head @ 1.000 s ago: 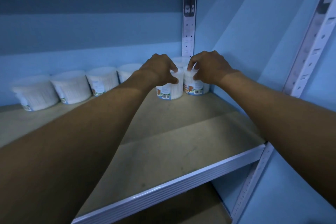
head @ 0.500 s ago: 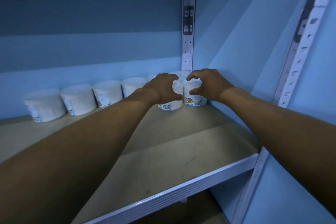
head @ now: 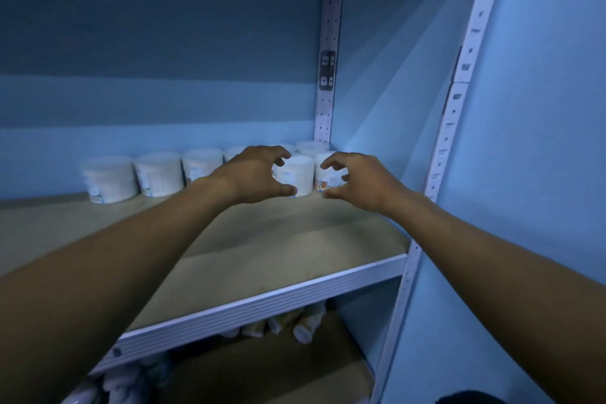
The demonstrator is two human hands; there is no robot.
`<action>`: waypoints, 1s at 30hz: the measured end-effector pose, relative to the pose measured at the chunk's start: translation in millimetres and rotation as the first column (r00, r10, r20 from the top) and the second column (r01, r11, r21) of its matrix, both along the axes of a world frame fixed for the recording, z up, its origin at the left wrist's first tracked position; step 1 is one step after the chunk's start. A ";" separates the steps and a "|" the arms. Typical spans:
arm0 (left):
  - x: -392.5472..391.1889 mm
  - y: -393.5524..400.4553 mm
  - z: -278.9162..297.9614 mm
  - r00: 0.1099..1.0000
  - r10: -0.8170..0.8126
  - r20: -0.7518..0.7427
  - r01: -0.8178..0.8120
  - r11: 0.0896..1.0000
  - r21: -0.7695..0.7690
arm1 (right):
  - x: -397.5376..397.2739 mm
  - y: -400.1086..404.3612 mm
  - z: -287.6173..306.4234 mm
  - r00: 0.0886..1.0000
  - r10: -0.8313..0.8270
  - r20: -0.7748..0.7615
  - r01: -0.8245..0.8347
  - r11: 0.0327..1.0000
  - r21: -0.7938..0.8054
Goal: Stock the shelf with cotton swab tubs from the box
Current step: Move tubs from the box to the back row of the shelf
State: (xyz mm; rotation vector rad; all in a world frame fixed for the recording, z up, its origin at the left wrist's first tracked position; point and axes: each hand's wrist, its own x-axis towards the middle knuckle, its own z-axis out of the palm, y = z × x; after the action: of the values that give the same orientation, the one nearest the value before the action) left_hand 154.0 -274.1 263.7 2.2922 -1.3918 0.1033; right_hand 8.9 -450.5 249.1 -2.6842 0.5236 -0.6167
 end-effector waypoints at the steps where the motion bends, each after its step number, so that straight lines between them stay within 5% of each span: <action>1: -7.0 9.4 0.1 1.000 -0.018 0.009 0.019 1.000 -0.015 | -7.7 8.5 -1.2 1.000 0.009 0.006 -0.009 1.000 0.002; 20: -105.4 151.2 -76.9 0.986 -0.165 -0.022 0.166 0.983 0.081 | -108.4 138.1 -66.5 0.980 0.198 -0.024 -0.194 0.976 0.099; 28: -126.6 176.1 -150.9 0.955 -0.103 -0.278 0.185 0.940 0.286 | -123.2 167.6 -136.0 0.958 0.214 -0.190 -0.173 0.962 0.211; 30: -134.0 199.5 -203.3 0.916 0.017 -0.400 0.171 0.887 0.429 | -124.2 189.6 -189.0 0.891 0.264 -0.369 -0.161 0.945 0.286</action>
State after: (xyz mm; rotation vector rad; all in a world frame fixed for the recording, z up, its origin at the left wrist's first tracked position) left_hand 20.0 -74.6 60.5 2.4223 -1.3912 -0.7540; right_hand -115.3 -260.9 60.1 -2.5763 0.3648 0.0713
